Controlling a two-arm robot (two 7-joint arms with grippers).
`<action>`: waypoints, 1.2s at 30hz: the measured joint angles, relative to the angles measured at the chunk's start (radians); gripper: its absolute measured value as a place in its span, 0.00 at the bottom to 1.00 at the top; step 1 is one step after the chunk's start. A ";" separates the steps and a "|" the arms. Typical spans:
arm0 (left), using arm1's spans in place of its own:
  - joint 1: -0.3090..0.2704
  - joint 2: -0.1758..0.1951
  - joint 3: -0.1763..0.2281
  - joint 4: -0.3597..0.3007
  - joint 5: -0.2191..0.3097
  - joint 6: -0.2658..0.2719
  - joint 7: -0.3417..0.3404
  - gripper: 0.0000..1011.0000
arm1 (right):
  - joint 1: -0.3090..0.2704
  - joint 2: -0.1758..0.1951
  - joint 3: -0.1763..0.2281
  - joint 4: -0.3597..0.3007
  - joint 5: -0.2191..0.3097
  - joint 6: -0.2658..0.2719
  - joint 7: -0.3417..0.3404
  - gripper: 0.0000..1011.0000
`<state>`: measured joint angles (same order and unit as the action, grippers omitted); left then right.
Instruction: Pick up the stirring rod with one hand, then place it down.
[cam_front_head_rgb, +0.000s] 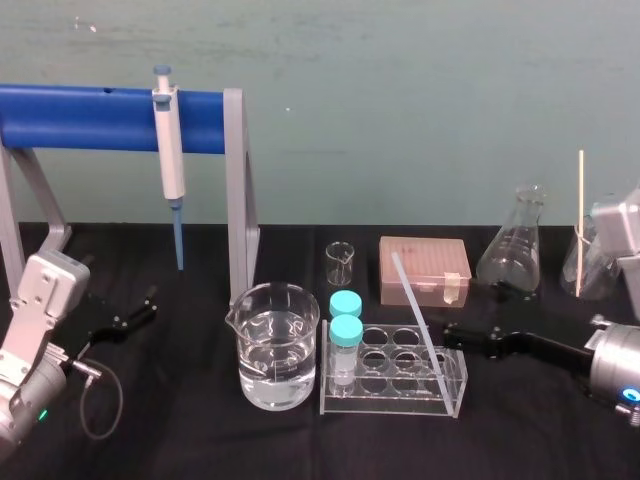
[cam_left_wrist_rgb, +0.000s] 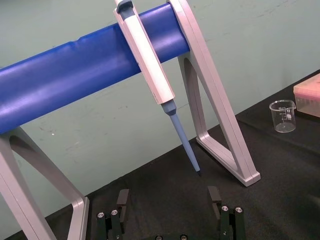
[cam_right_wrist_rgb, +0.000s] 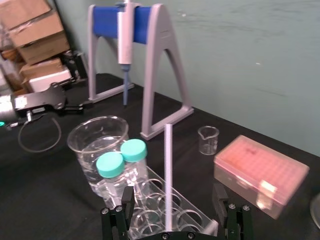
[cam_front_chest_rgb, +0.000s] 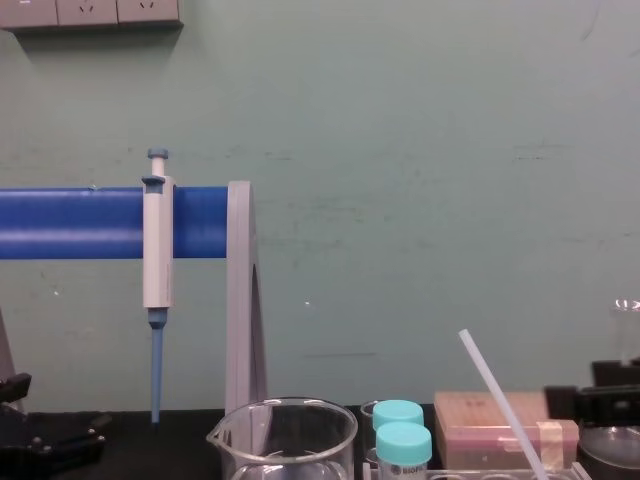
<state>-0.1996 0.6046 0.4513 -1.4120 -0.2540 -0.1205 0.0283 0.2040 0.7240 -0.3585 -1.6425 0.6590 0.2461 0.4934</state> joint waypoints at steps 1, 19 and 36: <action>0.000 0.000 0.000 0.000 0.000 0.000 0.000 0.99 | 0.017 -0.003 -0.017 0.006 -0.009 0.002 0.010 0.99; 0.000 0.000 0.000 0.000 0.000 0.000 0.000 0.99 | 0.161 -0.113 -0.121 0.131 -0.095 0.056 -0.012 0.99; 0.000 0.000 0.000 0.000 0.000 0.000 0.000 0.99 | 0.179 -0.128 -0.136 0.147 -0.114 0.064 -0.012 0.99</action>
<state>-0.1995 0.6047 0.4514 -1.4120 -0.2539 -0.1205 0.0283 0.3828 0.5959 -0.4949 -1.4954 0.5455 0.3101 0.4817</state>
